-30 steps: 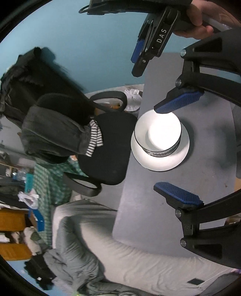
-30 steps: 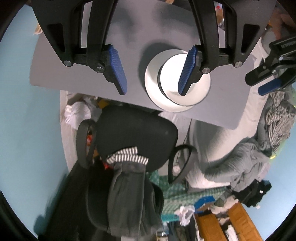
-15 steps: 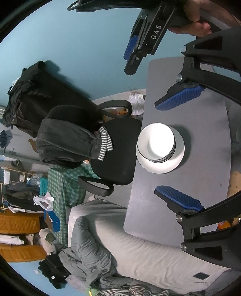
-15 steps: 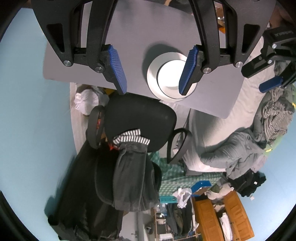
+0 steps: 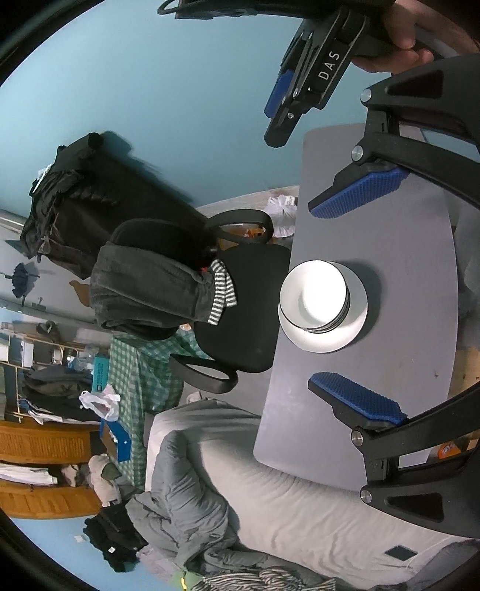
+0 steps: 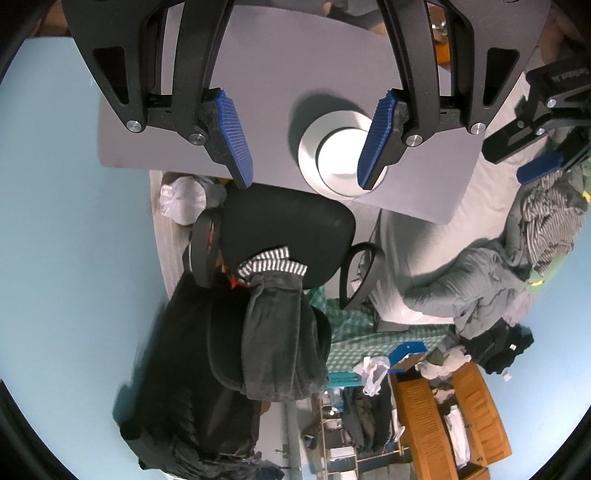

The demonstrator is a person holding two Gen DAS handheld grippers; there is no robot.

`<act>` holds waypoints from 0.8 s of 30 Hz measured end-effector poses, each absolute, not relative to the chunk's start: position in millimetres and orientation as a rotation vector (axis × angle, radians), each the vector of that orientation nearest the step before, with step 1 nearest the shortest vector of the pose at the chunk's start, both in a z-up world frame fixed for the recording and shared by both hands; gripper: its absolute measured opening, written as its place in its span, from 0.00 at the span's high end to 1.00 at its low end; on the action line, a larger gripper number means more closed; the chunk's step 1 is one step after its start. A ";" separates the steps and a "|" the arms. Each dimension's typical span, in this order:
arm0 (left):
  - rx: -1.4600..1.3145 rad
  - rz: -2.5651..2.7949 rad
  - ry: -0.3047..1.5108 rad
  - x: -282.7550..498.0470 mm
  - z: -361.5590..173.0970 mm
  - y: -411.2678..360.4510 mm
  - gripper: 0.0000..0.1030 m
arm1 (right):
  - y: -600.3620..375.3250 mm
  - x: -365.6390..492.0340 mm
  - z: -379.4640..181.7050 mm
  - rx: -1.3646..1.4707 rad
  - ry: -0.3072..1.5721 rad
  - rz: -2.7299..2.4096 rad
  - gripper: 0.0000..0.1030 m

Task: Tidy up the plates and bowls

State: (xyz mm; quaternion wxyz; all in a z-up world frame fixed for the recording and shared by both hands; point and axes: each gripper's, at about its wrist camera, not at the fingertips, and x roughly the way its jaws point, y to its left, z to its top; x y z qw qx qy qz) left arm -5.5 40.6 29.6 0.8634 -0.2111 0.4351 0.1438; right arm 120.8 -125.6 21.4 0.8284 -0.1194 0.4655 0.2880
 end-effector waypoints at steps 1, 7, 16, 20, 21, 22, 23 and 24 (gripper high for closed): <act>-0.442 0.300 0.910 -6.6 29.7 39.6 0.16 | -127.6 120.1 21.3 -0.250 0.992 0.609 0.44; -0.448 0.296 0.920 -9.8 26.8 36.0 0.16 | -135.6 116.8 22.8 -0.238 1.003 0.594 0.44; -0.428 0.271 0.953 -10.4 22.9 29.1 0.16 | -145.2 115.6 24.3 -0.245 1.006 0.570 0.44; -0.394 0.291 0.946 -9.2 24.1 27.2 0.16 | -146.3 115.7 25.6 -0.246 1.005 0.569 0.44; -0.396 0.288 0.945 -8.5 24.3 27.4 0.16 | -146.4 115.9 25.0 -0.245 1.002 0.570 0.44; -0.402 0.284 0.944 -8.5 24.8 27.5 0.16 | -146.3 116.2 24.3 -0.246 1.005 0.570 0.44; -0.406 0.281 0.944 -8.1 24.8 28.1 0.16 | -146.7 116.5 24.8 -0.245 1.006 0.571 0.44; -0.408 0.280 0.944 -8.2 25.1 28.4 0.16 | -146.6 115.8 24.6 -0.242 1.007 0.572 0.44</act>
